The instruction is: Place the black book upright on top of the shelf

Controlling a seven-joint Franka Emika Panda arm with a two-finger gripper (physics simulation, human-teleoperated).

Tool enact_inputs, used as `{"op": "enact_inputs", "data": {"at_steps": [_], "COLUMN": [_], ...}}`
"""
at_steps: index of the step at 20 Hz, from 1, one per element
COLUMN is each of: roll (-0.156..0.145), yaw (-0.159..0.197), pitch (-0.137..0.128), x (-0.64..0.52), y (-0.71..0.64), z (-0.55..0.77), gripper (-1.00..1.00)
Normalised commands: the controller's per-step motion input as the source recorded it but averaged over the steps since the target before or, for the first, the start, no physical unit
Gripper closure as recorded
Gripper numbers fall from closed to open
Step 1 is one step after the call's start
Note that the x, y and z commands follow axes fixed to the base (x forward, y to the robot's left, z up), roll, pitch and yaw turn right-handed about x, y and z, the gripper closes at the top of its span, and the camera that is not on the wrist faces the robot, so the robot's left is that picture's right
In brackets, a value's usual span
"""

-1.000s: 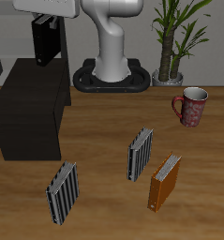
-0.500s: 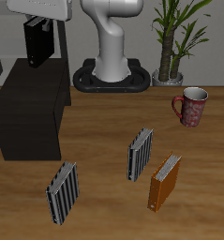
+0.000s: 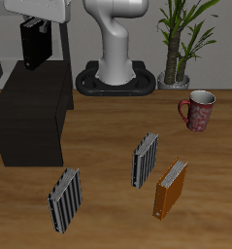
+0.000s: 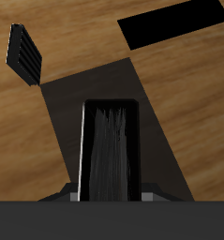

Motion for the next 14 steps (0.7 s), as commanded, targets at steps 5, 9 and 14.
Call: {"op": "enact_inputs", "data": {"at_steps": [5, 9, 14], "roll": [-0.04, 0.0, -0.004], "yaw": [-0.021, -0.007, 0.004], "pitch": [0.012, 0.023, 0.023], "x": [0.01, 0.06, 0.03], "y": [-0.2, -0.02, 0.02], "z": [-0.1, -0.15, -0.15], "gripper": [1.0, 1.0, 1.0]}}
